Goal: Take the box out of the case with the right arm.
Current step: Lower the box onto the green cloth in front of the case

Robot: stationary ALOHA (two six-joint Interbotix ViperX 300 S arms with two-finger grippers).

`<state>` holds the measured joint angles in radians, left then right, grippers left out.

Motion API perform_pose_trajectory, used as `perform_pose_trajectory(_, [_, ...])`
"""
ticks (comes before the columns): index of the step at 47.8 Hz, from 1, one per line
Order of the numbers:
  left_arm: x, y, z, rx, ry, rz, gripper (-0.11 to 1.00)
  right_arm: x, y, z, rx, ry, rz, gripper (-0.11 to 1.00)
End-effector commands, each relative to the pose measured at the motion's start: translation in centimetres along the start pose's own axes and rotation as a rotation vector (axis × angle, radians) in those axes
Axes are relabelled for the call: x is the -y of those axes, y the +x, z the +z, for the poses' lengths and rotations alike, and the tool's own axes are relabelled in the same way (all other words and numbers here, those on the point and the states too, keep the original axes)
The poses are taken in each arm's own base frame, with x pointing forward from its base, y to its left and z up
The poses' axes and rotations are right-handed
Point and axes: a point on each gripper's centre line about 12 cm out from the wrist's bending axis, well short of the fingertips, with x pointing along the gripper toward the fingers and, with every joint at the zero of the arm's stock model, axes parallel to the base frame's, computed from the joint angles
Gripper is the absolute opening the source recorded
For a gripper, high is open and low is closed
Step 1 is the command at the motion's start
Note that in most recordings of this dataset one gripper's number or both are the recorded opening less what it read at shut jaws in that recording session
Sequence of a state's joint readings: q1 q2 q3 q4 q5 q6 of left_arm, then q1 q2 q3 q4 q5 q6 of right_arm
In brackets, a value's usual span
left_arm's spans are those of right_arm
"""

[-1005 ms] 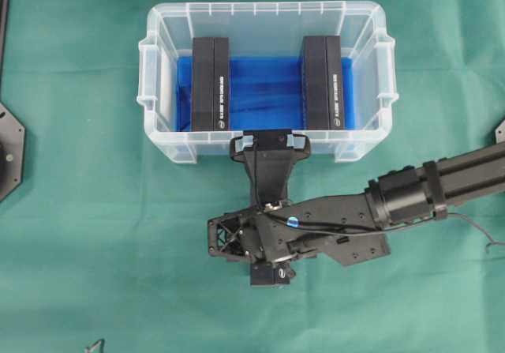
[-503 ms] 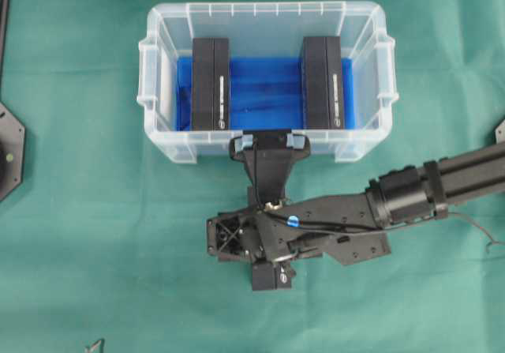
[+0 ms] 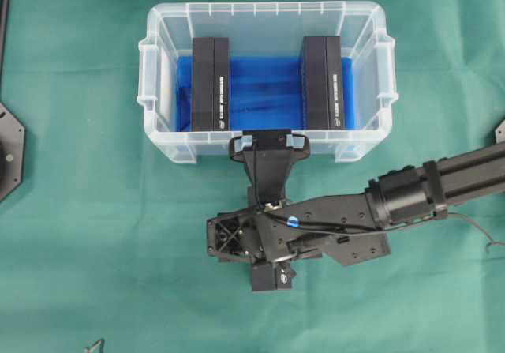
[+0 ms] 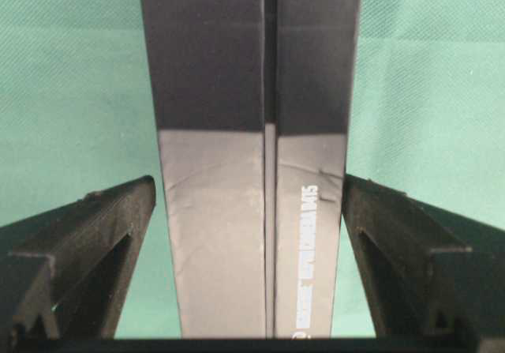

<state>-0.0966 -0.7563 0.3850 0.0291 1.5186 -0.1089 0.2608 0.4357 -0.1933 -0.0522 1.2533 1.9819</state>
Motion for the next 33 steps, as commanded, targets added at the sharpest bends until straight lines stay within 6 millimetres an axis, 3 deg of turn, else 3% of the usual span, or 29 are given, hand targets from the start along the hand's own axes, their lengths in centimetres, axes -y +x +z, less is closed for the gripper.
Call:
perform_pose_trajectory(1, [0.0,-0.7,0.4,0.025,-0.001,-0.001,0.0,-0.4,-3.5,0.1,-0.027,0.007,0.07,0.91])
perform_pose_trajectory(18, [0.0,-0.7,0.4,0.025,-0.001,-0.001,0.0,0.0,-10.4,1.3,0.019,0.006,0.083,0.91])
perform_pose_trajectory(33, [0.0,-0.7,0.4,0.025,-0.001,-0.001,0.0,0.6,-12.3,1.8,0.031,0.004,0.07,0.9])
